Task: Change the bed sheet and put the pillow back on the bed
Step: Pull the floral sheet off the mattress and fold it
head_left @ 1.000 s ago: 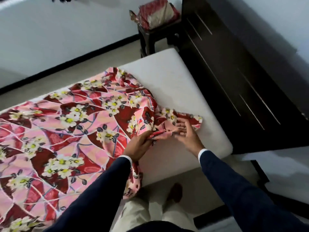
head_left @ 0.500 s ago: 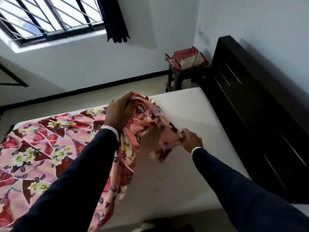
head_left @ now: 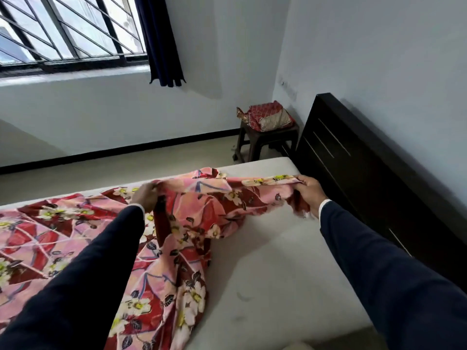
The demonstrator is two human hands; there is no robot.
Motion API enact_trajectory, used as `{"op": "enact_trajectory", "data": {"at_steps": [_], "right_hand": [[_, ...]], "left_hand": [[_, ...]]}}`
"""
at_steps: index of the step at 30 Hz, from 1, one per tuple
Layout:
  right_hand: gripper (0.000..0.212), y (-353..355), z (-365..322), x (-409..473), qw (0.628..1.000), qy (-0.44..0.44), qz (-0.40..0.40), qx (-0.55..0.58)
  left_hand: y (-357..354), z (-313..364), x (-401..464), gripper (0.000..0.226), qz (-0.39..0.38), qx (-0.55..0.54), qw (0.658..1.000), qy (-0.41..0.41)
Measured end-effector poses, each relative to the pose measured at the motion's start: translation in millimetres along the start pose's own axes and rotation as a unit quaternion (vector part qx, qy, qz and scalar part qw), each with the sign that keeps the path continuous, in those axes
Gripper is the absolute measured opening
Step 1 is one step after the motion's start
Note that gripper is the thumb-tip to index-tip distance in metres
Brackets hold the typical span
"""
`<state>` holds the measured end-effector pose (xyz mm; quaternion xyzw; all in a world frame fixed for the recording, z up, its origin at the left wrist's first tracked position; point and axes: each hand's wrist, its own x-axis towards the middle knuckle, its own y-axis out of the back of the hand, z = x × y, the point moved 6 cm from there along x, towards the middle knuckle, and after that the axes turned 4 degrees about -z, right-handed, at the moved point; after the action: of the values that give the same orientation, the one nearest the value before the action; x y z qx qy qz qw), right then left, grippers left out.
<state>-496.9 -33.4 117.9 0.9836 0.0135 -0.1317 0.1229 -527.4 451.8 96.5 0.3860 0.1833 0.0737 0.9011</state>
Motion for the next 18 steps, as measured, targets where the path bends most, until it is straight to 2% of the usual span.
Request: {"op": "enact_trajectory", "data": {"at_steps": [2,5,8,10,13,16,18], "right_hand": [[0.016,-4,-18,6,0.999,0.017,-0.031,-0.012],[0.007,-12,-51,18,0.992,0.064,-0.084,-0.063],[0.013,-25,-81,22,0.977,0.098,-0.152,-0.116],[0.019,-40,-96,24,0.958,0.117,-0.195,-0.172],[0.023,-66,-111,29,0.928,0.137,-0.219,-0.270],[0.029,-93,-119,37,0.899,0.135,-0.237,-0.342],[0.032,-109,-126,40,0.881,0.144,-0.262,-0.366]], "left_hand": [[-8,-22,2,0.032,0.005,0.001,1.000,0.021],[0,-33,2,0.029,0.072,-0.014,0.997,0.033],[8,-21,-6,0.025,0.097,-0.117,0.988,0.014],[9,2,-12,0.024,0.069,-0.208,0.975,-0.028],[-1,59,-23,0.026,-0.040,-0.238,0.961,-0.136],[-27,132,-42,0.041,-0.145,-0.175,0.945,-0.234],[-48,170,-49,0.054,-0.157,-0.100,0.940,-0.285]]}}
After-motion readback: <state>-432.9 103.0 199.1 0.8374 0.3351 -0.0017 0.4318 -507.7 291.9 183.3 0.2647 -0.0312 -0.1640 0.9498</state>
